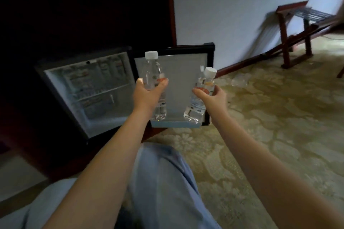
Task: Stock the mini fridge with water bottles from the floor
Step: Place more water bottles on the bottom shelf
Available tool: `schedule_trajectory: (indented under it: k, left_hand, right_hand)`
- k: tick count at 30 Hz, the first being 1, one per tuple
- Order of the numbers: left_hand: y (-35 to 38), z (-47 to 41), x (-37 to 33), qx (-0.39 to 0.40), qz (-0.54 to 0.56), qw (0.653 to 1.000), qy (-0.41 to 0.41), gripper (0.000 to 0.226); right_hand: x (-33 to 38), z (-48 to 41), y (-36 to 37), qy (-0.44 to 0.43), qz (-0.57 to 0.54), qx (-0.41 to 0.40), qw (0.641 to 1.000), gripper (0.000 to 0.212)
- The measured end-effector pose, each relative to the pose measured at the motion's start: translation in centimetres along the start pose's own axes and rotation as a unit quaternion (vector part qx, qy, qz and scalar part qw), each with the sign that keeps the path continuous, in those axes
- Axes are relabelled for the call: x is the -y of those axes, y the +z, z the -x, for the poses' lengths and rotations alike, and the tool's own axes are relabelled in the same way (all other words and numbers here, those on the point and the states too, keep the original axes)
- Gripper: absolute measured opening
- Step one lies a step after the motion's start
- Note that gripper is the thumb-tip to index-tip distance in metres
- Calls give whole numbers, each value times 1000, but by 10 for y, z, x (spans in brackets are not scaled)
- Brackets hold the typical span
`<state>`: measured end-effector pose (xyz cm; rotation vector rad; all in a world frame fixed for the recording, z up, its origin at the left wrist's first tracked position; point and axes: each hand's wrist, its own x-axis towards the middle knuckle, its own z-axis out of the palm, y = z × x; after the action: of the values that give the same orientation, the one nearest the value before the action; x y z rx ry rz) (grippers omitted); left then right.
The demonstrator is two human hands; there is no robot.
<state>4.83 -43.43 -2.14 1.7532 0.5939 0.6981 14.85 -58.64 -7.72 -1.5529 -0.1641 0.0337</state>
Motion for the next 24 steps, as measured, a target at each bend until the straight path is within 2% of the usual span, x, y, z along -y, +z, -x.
schedule_trajectory:
  k: [2, 4, 6, 7, 8, 10, 11, 16, 19, 24]
  left_hand:
    - [-33, -13, 7, -39, -12, 999, -7, 67]
    - [-67, -23, 17, -68, -30, 997, -15, 67]
    - [-97, -31, 28, -95, -47, 994, -31, 85]
    - [-111, -34, 35, -113, -55, 991, -42, 92]
    - [-125, -38, 43, -125, -54, 989, -59, 87]
    - [-147, -45, 58, -141, -43, 985, -85, 60]
    - [-157, -49, 67, -150, -49, 983, -94, 56]
    - [-188, -74, 105, -191, -85, 970, -126, 53]
    - [-192, -96, 130, -197, -87, 966, -145, 53]
    - [-185, -140, 182, -215, -92, 955, -180, 63]
  right_hand:
    - [10, -2, 34, -15, 23, 28, 999, 70]
    - [17, -2, 68, -25, 44, 60, 997, 42]
    - [23, -1, 99, -34, 66, 97, 993, 32]
    - [26, 1, 114, -39, 76, 121, 989, 32]
    - [27, 1, 128, -44, 86, 145, 985, 33]
    - [27, 1, 155, -50, 101, 184, 976, 31]
    - [25, 0, 168, -53, 110, 199, 972, 32]
    - [12, -11, 222, -57, 146, 244, 957, 40]
    - [-9, -25, 247, -62, 175, 252, 950, 53]
    - [-58, -69, 288, -25, 211, 261, 942, 52]
